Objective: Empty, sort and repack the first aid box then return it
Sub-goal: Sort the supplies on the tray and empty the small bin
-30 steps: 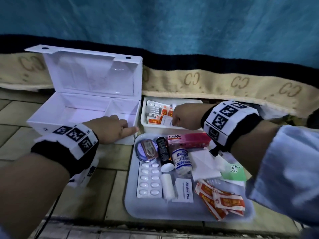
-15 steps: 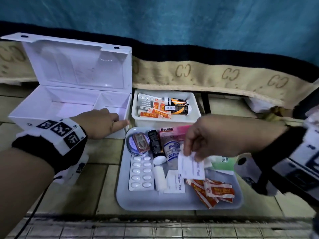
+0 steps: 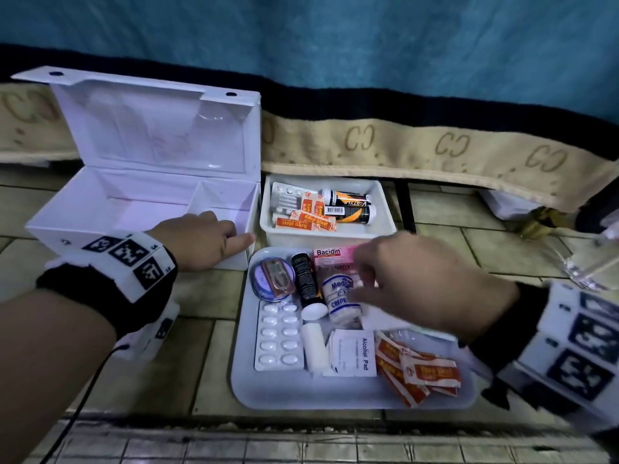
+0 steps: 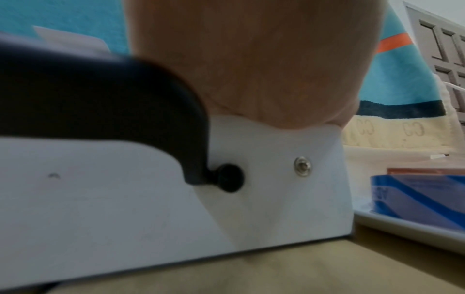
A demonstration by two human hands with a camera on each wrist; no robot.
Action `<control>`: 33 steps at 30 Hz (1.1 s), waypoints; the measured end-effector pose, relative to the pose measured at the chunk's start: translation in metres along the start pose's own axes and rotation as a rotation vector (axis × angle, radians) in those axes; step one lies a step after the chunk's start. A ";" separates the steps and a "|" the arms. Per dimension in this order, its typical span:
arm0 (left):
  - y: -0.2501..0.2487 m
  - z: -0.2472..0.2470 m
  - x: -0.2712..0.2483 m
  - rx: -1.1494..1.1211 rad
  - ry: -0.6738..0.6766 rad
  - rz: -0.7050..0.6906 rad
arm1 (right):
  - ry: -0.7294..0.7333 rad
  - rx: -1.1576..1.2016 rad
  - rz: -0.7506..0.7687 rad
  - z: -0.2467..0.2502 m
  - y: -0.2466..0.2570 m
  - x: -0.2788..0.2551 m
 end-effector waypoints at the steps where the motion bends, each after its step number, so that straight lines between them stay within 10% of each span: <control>1: 0.001 -0.001 0.002 0.008 0.020 -0.006 | -0.033 0.030 -0.031 0.006 -0.006 0.009; 12: -0.005 0.003 -0.005 -0.020 -0.019 0.087 | 0.203 0.066 0.014 -0.011 -0.028 0.123; 33: -0.004 0.002 -0.004 0.002 -0.041 0.067 | 0.126 0.293 -0.046 -0.021 -0.010 0.140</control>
Point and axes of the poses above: each hand's wrist, its own x-axis towards the middle knuckle, its own z-axis out of the back of the hand, y = z × x, the point moved 2 cm from there along x, towards the middle knuckle, and after that the axes turned 1 degree about y, right-handed, at the moved point
